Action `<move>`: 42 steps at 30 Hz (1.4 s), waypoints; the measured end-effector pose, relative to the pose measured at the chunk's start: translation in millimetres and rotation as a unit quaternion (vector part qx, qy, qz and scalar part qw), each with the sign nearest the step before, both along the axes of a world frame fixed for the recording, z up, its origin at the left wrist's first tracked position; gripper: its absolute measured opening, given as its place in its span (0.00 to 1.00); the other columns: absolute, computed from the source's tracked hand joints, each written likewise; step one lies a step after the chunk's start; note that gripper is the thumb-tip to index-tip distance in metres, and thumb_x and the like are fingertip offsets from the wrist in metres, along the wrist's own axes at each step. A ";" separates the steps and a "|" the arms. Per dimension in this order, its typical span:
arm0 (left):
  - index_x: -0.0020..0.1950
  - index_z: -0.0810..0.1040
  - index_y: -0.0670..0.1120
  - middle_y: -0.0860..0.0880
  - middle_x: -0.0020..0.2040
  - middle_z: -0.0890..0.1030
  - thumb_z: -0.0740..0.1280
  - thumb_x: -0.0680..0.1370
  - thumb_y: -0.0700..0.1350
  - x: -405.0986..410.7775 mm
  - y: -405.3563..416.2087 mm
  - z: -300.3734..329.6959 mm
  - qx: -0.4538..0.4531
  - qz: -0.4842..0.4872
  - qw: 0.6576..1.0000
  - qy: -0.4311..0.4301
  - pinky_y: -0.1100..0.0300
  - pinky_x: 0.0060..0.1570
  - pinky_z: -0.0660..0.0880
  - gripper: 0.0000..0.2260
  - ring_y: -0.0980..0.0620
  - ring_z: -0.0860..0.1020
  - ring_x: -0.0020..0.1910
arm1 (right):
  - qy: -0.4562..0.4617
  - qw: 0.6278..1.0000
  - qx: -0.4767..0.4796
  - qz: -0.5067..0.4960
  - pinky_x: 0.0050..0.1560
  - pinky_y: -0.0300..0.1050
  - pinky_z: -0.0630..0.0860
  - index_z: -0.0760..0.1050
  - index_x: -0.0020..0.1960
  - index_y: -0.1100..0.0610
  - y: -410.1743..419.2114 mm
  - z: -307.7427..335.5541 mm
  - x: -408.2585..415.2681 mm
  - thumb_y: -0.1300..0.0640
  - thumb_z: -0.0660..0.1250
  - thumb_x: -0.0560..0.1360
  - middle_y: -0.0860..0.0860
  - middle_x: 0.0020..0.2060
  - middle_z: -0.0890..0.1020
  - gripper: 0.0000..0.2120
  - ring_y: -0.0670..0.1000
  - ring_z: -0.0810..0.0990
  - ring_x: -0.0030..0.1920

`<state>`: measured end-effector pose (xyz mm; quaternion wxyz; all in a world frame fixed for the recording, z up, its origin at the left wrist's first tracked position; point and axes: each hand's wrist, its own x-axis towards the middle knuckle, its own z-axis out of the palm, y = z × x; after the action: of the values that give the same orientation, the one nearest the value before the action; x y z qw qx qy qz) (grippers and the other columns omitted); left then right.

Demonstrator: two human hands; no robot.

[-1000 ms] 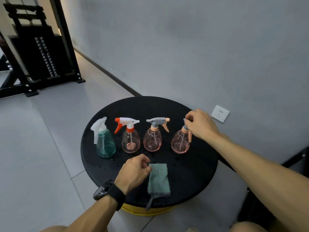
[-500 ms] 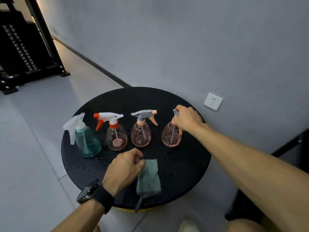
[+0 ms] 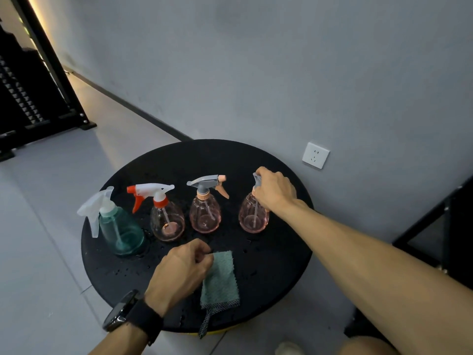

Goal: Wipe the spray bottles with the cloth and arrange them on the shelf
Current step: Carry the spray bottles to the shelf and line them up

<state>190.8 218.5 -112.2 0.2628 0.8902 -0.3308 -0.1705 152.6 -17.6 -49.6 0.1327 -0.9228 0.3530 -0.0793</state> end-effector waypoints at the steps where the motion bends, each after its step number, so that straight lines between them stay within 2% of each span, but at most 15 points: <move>1: 0.52 0.77 0.57 0.61 0.45 0.79 0.64 0.78 0.55 -0.5 -0.4 1.7 -0.003 0.000 1.000 0.002 0.57 0.48 0.78 0.05 0.63 0.78 0.45 | -0.002 1.000 0.000 -0.002 0.37 0.46 0.71 0.69 0.66 0.54 0.1 1.6 -2.4 0.56 0.65 0.79 0.56 0.51 0.80 0.16 0.55 0.79 0.47; 4: 0.51 0.78 0.57 0.60 0.45 0.80 0.65 0.79 0.54 -4.2 -2.5 12.4 -0.012 -0.004 1.000 -0.003 0.59 0.48 0.77 0.04 0.63 0.78 0.44 | -0.012 1.000 0.005 -0.008 0.39 0.47 0.71 0.69 0.67 0.55 -0.1 8.1 -12.2 0.57 0.63 0.80 0.56 0.50 0.81 0.16 0.57 0.80 0.49; 8: 0.49 0.78 0.56 0.59 0.40 0.77 0.66 0.79 0.51 -10.2 -9.1 35.3 -0.037 -0.009 0.999 -0.031 0.66 0.40 0.72 0.02 0.64 0.76 0.40 | -0.021 1.000 -0.003 -0.008 0.38 0.46 0.71 0.70 0.66 0.55 2.2 20.5 -30.8 0.58 0.62 0.80 0.56 0.49 0.81 0.15 0.58 0.80 0.49; 10: 0.48 0.77 0.56 0.59 0.40 0.79 0.66 0.79 0.50 -12.5 -13.5 50.7 -0.039 -0.016 0.998 -0.043 0.68 0.40 0.72 0.01 0.64 0.77 0.39 | -0.028 1.000 -0.012 -0.007 0.38 0.46 0.70 0.69 0.67 0.55 4.4 28.6 -42.2 0.58 0.62 0.80 0.56 0.51 0.81 0.16 0.58 0.80 0.50; 14: 0.51 0.78 0.55 0.57 0.47 0.82 0.65 0.79 0.53 -14.4 -21.8 83.9 -0.034 -0.022 0.998 -0.053 0.57 0.50 0.78 0.04 0.57 0.80 0.47 | -0.055 0.998 -0.020 -0.010 0.41 0.47 0.73 0.71 0.66 0.54 9.8 48.9 -67.3 0.58 0.61 0.80 0.57 0.51 0.81 0.15 0.60 0.80 0.50; 17: 0.52 0.80 0.53 0.53 0.49 0.84 0.65 0.78 0.51 -20.1 -26.9 109.4 -0.053 -0.028 0.997 -0.055 0.53 0.54 0.78 0.06 0.53 0.82 0.49 | -0.068 0.997 -0.030 -0.004 0.44 0.52 0.77 0.72 0.63 0.54 15.2 65.4 -86.3 0.56 0.58 0.81 0.57 0.49 0.81 0.12 0.62 0.79 0.49; 21: 0.52 0.80 0.51 0.54 0.49 0.83 0.65 0.78 0.49 -34.9 -29.9 137.8 -0.079 -0.031 0.993 -0.081 0.56 0.53 0.77 0.06 0.53 0.81 0.50 | -0.083 0.996 -0.031 0.006 0.41 0.49 0.73 0.73 0.63 0.54 23.6 85.2 -113.2 0.54 0.56 0.82 0.57 0.50 0.81 0.13 0.62 0.79 0.50; 24: 0.57 0.79 0.50 0.54 0.51 0.81 0.66 0.78 0.49 -49.2 -29.8 155.8 -0.090 -0.038 0.991 -0.092 0.60 0.52 0.74 0.09 0.54 0.79 0.51 | -0.087 0.996 -0.029 0.002 0.45 0.52 0.76 0.73 0.62 0.55 30.8 100.8 -135.2 0.55 0.55 0.82 0.58 0.52 0.81 0.13 0.62 0.79 0.51; 28: 0.56 0.77 0.53 0.54 0.50 0.83 0.66 0.78 0.51 -68.8 -31.2 177.8 -0.091 -0.051 0.990 -0.091 0.54 0.55 0.77 0.08 0.54 0.81 0.50 | -0.092 0.995 -0.042 -0.001 0.48 0.53 0.77 0.73 0.62 0.55 41.2 121.8 -165.8 0.55 0.57 0.81 0.58 0.53 0.81 0.13 0.62 0.79 0.52; 32: 0.53 0.78 0.54 0.54 0.51 0.83 0.66 0.76 0.51 -90.9 -37.6 199.0 -0.109 -0.065 0.985 -0.116 0.53 0.54 0.78 0.07 0.53 0.82 0.46 | -0.108 0.993 -0.037 0.000 0.51 0.53 0.77 0.74 0.62 0.54 49.6 142.5 -197.0 0.57 0.60 0.78 0.57 0.55 0.81 0.13 0.61 0.78 0.53; 37: 0.57 0.79 0.51 0.53 0.53 0.82 0.66 0.76 0.51 -120.7 -46.9 221.4 -0.125 -0.090 0.980 -0.125 0.51 0.54 0.79 0.11 0.51 0.80 0.52 | -0.114 0.992 -0.045 -0.002 0.48 0.50 0.78 0.74 0.63 0.55 57.6 165.2 -236.3 0.61 0.62 0.75 0.55 0.55 0.81 0.17 0.59 0.79 0.52; 40: 0.58 0.79 0.49 0.53 0.53 0.82 0.66 0.77 0.50 -140.4 -53.7 227.9 -0.132 -0.110 0.976 -0.137 0.56 0.55 0.76 0.11 0.51 0.80 0.53 | -0.118 0.991 -0.061 -0.004 0.44 0.44 0.73 0.74 0.66 0.55 61.0 175.4 -260.7 0.60 0.61 0.77 0.55 0.57 0.80 0.17 0.57 0.79 0.53; 42: 0.59 0.78 0.49 0.53 0.52 0.81 0.65 0.78 0.50 -153.9 -58.1 231.2 -0.134 -0.124 0.972 -0.145 0.60 0.51 0.73 0.11 0.52 0.79 0.52 | -0.118 0.991 -0.066 -0.008 0.45 0.45 0.74 0.74 0.66 0.55 63.0 181.1 -277.9 0.59 0.62 0.78 0.55 0.58 0.80 0.17 0.57 0.79 0.53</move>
<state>36.9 160.4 119.0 0.3054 0.8144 -0.4928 -0.0248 -125.3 45.4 131.5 0.1111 -0.9110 0.3361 -0.2116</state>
